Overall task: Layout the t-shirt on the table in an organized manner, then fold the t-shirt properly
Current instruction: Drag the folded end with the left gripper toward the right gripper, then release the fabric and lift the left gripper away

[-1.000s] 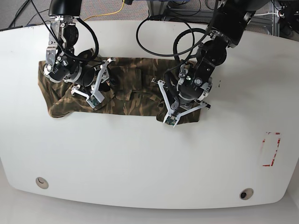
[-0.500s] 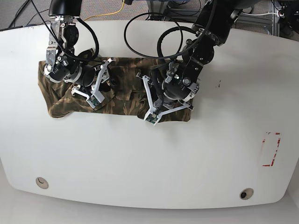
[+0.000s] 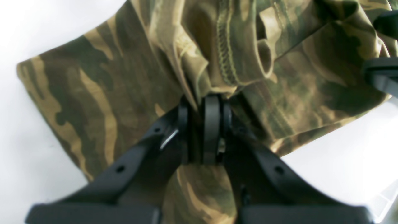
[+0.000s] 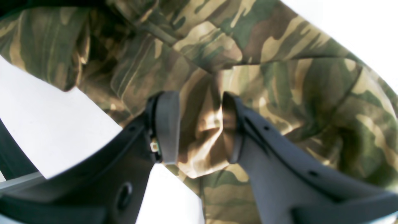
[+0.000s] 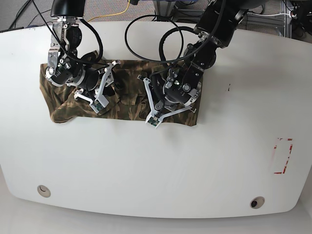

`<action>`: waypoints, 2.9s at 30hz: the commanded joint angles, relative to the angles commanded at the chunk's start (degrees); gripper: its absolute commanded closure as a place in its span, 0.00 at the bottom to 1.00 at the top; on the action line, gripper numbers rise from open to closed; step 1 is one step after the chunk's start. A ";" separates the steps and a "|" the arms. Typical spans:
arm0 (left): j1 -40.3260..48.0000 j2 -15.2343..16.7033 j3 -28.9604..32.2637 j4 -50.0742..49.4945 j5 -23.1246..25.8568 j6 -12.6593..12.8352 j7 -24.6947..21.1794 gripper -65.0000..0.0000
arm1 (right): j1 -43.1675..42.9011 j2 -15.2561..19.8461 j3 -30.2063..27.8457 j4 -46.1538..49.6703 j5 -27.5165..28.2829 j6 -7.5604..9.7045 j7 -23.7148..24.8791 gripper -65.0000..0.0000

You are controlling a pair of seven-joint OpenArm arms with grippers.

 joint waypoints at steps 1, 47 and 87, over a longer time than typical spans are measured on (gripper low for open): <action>0.00 0.00 0.00 0.00 -0.09 0.00 0.00 1.00 | 0.00 0.00 0.00 0.00 0.00 0.00 0.00 0.66; 0.26 2.98 -5.54 10.46 -9.58 -0.26 -3.08 0.18 | 0.35 -0.09 0.00 -0.09 0.00 0.00 0.00 0.66; 2.99 -13.80 -23.03 -11.08 -21.27 -16.44 -11.60 0.90 | 3.08 -1.93 6.95 7.21 0.44 0.00 -0.53 0.55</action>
